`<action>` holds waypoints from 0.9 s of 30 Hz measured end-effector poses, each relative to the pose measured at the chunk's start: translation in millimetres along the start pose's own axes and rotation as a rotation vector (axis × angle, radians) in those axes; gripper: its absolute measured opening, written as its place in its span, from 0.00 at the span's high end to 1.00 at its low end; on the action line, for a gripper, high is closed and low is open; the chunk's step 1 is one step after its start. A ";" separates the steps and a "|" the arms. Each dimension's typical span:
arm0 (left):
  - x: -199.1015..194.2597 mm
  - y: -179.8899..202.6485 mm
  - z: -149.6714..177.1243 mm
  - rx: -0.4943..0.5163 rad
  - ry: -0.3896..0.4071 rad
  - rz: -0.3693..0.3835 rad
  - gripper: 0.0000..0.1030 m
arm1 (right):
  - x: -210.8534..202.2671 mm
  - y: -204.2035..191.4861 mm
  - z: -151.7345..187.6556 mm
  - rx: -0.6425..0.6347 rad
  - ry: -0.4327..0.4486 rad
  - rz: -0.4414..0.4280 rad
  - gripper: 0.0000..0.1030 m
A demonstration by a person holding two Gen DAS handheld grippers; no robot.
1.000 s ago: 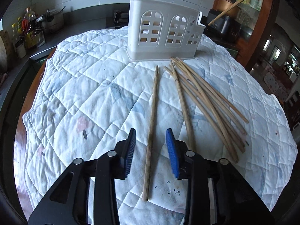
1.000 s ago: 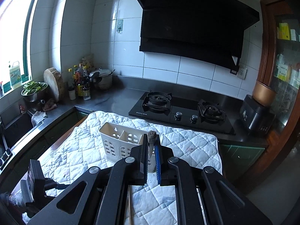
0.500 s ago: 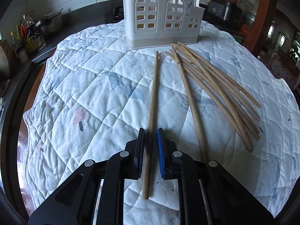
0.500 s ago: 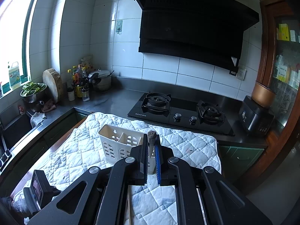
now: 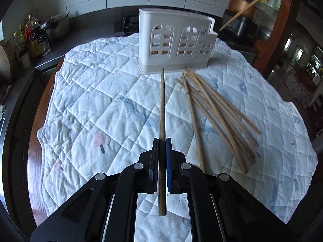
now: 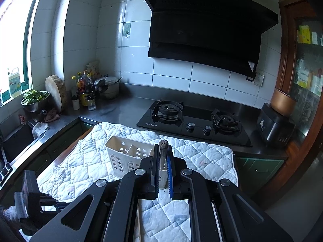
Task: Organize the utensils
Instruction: 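Carry the chopstick over the white holder with the left tool while the right tool holds its chopstick there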
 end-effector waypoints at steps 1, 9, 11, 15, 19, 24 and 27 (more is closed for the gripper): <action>-6.3 -1.6 -4.7 -0.007 0.020 0.002 0.95 | 0.8 -0.2 -0.5 0.003 0.001 0.000 0.94; -33.8 -6.5 -42.8 -0.015 0.105 0.042 0.95 | 9.9 -2.0 -2.8 0.009 -0.001 0.005 0.94; -41.6 -4.3 -50.9 0.003 0.123 0.037 0.95 | 10.7 -3.2 -4.0 0.004 0.003 0.009 0.94; -54.5 -2.9 -61.6 0.034 0.141 0.024 0.95 | 10.2 -1.5 -6.1 0.012 0.010 0.011 0.94; -62.5 -8.8 -70.9 0.035 0.141 0.002 0.95 | 9.9 -0.2 -7.2 0.012 0.014 0.011 0.94; -72.0 -14.4 -83.7 0.026 0.170 -0.005 0.95 | 8.0 0.7 -10.2 0.015 0.021 0.006 0.94; -74.4 -15.2 -89.5 0.023 0.175 -0.012 0.95 | 5.9 -0.3 -12.8 0.009 0.028 0.006 0.94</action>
Point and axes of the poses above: each gripper's, at about its wrist camera, not at the fingertips, and x roughly the way its jaws point, y to its right, z to its underside, the point moved 1 cm from there along x, roughly the way its jaws point, and after that the axes turned 6 degrees about x, right-handed, at the moved point
